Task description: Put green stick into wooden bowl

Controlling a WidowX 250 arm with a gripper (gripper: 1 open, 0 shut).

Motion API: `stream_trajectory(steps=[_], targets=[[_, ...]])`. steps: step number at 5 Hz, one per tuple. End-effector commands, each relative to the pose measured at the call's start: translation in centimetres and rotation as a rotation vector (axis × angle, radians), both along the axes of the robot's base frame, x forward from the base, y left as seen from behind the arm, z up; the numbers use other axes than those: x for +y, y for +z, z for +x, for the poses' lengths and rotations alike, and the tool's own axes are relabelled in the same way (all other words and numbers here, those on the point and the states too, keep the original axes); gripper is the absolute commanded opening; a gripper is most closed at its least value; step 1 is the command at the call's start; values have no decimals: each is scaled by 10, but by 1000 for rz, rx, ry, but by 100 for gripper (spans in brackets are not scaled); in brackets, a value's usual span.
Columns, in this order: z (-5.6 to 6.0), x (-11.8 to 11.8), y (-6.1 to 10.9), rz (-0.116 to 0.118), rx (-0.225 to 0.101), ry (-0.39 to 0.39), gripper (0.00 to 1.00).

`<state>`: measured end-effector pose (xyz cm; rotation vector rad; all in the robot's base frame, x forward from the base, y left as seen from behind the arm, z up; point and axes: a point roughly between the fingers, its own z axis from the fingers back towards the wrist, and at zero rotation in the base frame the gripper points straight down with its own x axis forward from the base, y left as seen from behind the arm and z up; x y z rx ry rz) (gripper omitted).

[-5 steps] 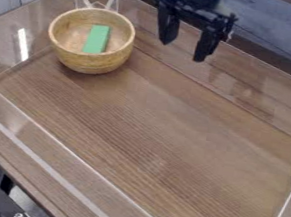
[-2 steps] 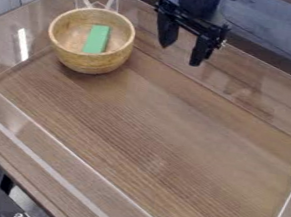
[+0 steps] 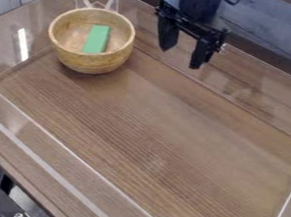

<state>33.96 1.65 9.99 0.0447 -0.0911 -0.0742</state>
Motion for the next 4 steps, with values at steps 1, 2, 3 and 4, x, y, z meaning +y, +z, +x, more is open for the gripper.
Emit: stream_trajectory(steps=[1,2,3,4], targets=[[12,-2,28,-7,-70,17,100],[5,-3,26,-14,-74,73,100],[0,-2,24,-19,-81,123,100],[3,-8,24,-21,-93,156,100]])
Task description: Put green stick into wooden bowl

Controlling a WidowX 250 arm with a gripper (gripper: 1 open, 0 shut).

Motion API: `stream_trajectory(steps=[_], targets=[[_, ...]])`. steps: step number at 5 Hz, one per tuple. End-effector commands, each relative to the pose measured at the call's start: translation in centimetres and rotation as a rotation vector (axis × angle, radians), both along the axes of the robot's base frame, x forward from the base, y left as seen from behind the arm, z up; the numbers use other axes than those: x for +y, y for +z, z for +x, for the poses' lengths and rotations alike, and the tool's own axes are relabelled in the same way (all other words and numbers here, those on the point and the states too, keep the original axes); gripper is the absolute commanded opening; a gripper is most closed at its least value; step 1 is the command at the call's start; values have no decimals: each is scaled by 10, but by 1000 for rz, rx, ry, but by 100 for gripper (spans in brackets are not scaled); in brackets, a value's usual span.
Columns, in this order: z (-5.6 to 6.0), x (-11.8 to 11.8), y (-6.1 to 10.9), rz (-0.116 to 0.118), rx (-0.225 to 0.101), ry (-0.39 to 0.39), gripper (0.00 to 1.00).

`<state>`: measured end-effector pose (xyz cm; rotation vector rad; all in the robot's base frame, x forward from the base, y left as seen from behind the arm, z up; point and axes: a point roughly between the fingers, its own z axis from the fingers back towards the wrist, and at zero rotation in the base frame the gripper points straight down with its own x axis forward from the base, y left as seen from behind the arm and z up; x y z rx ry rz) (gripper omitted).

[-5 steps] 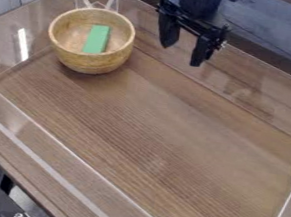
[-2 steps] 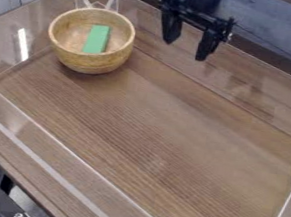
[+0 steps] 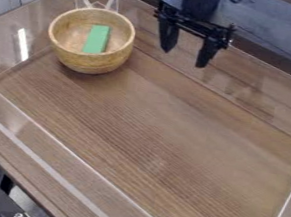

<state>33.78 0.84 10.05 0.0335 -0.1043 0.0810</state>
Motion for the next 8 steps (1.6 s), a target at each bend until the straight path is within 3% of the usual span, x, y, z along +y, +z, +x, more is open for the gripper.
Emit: stream_trajectory(steps=[1,2,4,6,8], targets=[[9,-1,20,10,-81,34,100],[14,1,16,19,-87,63,100],[7,30,19,22,-91,-22,100],[19,3,4,16,-80,-105,100],[19,25,28,18,-79,-133,100]])
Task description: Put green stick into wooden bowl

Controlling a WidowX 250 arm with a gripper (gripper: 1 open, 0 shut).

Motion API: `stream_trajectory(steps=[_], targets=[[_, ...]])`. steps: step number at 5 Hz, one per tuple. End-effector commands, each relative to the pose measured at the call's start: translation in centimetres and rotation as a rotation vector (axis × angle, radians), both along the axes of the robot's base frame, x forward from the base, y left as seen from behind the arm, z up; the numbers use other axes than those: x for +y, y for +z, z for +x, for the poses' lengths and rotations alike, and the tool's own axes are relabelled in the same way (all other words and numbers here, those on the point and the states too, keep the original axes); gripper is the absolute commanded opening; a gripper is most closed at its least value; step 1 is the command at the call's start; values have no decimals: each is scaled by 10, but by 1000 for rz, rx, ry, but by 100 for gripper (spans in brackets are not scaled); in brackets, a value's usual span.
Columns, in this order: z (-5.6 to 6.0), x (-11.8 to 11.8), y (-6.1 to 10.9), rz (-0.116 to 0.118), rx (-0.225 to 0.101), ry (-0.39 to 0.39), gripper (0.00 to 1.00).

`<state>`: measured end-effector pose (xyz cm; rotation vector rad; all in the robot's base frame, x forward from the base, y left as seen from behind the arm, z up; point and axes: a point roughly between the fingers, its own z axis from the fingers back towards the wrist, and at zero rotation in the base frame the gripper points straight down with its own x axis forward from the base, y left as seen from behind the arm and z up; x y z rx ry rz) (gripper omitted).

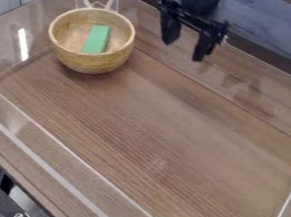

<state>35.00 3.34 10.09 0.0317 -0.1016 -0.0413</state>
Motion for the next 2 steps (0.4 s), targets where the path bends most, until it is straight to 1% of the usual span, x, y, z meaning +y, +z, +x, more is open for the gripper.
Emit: stream_trajectory(steps=[1,2], targets=[[-4,-7,22,7,-86,-93,100],[-6,-19,14,5,-84,-156,100]])
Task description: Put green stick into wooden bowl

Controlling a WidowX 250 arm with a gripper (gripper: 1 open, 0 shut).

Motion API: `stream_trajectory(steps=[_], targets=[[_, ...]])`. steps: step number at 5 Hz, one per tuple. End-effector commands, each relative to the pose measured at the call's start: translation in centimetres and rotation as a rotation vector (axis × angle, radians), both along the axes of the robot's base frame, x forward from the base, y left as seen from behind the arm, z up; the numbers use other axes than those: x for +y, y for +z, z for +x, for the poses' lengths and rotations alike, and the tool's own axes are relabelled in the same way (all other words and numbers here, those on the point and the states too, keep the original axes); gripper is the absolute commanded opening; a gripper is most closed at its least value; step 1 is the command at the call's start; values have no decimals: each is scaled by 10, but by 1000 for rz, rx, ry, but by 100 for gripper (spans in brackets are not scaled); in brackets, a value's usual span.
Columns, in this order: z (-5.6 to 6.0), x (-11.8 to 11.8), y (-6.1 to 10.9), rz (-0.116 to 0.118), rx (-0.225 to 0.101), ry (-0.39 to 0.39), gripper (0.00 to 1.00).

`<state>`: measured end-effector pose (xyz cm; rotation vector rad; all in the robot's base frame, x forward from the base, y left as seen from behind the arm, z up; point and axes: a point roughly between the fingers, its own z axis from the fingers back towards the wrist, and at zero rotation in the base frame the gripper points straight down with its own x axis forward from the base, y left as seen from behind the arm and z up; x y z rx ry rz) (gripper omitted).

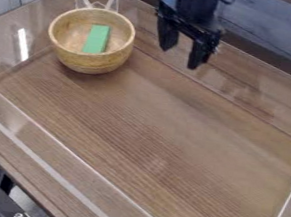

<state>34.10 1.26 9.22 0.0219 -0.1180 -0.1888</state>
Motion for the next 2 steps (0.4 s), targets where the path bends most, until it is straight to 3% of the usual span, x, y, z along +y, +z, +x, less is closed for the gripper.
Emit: stream_trajectory(steps=[1,2], targets=[[2,4,39,-2,-71,-19,100],[2,13,59,-2,-92,10,100]])
